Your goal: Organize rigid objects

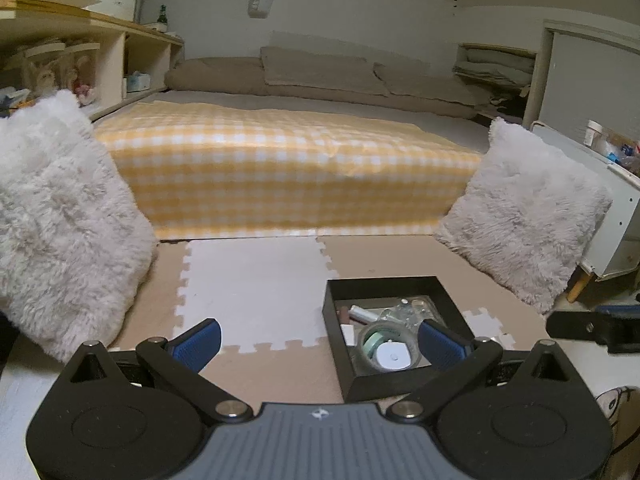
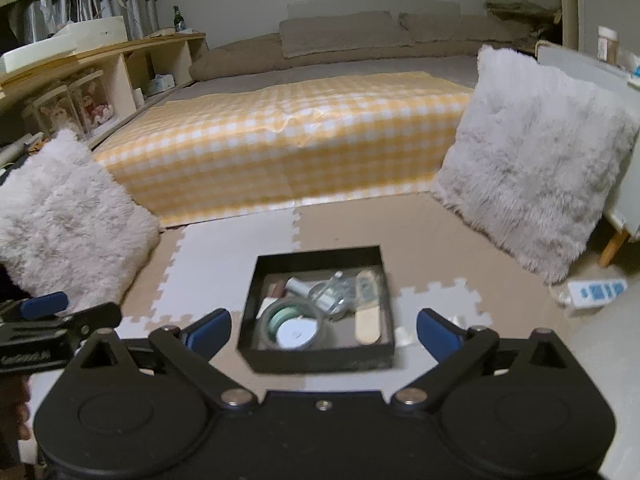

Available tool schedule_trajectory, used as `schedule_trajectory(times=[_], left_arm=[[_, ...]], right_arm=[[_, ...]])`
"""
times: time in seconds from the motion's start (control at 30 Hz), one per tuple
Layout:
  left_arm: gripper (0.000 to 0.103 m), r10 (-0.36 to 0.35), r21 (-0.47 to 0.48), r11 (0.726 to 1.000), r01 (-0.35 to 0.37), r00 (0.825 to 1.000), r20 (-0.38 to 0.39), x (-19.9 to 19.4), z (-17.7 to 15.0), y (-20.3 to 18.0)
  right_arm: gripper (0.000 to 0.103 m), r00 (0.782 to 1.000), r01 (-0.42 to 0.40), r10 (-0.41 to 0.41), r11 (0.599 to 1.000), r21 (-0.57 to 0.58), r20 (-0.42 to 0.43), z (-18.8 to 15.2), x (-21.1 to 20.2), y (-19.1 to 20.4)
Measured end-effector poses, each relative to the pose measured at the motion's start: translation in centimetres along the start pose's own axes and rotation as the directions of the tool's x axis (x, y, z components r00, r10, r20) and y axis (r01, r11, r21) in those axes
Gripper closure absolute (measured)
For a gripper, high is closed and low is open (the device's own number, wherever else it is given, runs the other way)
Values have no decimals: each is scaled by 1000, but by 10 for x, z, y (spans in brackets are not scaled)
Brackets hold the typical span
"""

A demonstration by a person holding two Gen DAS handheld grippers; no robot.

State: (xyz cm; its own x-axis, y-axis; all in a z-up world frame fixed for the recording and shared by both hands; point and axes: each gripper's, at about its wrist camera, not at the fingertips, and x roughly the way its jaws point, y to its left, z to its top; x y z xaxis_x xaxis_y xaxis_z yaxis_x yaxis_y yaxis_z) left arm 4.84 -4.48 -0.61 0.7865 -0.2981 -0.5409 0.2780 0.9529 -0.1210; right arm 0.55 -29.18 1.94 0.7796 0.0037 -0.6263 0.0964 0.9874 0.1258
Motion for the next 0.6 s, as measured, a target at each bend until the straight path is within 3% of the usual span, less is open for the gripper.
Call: schedule_trajectory(times=[0.4, 0.6], left_arm=[[0, 54, 54, 997, -55, 998, 25, -17, -24, -1], [0, 68, 37, 997, -70, 996, 54, -22, -26, 1]], right_arm=[[2, 984, 127, -115, 989, -77, 139, -40, -15, 16], [1, 978, 132, -118, 988, -75, 173, -48, -15, 16]])
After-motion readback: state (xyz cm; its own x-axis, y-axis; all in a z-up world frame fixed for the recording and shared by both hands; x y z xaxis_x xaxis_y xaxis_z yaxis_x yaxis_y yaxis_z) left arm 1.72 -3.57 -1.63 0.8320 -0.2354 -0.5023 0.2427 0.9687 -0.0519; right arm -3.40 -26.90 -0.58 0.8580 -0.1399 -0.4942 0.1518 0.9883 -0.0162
